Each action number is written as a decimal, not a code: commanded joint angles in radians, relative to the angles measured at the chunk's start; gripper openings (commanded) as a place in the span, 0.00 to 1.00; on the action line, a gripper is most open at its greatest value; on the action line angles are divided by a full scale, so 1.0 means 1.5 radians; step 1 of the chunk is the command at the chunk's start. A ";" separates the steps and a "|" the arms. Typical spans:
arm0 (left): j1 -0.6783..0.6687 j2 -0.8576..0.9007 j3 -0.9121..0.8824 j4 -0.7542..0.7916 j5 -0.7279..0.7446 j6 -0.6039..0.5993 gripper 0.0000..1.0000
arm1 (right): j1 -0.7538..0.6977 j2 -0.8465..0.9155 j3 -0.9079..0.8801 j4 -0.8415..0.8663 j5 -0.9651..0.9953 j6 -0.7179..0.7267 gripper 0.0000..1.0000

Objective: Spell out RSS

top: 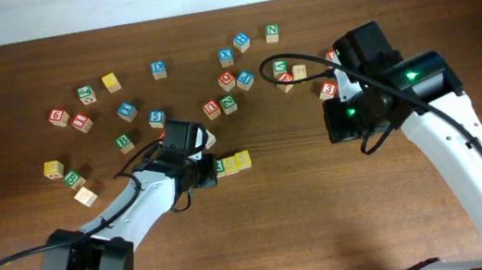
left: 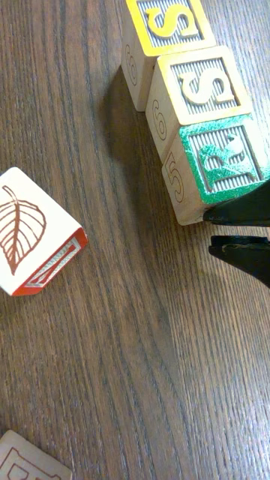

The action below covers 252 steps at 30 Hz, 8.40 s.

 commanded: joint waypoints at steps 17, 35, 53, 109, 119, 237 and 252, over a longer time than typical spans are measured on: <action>-0.002 0.009 -0.003 0.031 0.038 -0.009 0.00 | -0.003 -0.012 0.004 0.000 -0.004 -0.006 0.04; 0.017 -0.065 0.035 -0.060 -0.046 -0.009 0.00 | 0.008 -0.041 0.004 -0.008 -0.062 -0.006 0.04; 0.149 -0.433 0.044 -0.227 -0.024 0.009 0.00 | 0.347 -0.003 -0.329 0.488 -0.035 0.229 0.04; 0.149 -0.465 0.044 -0.259 -0.028 0.022 0.00 | 0.356 0.221 -0.333 0.692 0.105 0.245 0.04; 0.149 -0.465 0.044 -0.259 -0.028 0.022 0.00 | 0.356 0.221 -0.333 0.707 0.111 0.245 0.04; 0.183 -1.116 -0.572 0.193 0.062 0.176 0.99 | 0.268 -0.658 -0.603 0.553 0.248 -0.078 0.98; 0.183 -1.116 -0.572 0.193 0.062 0.176 0.99 | -0.030 -0.819 -0.942 0.931 0.016 -0.065 0.98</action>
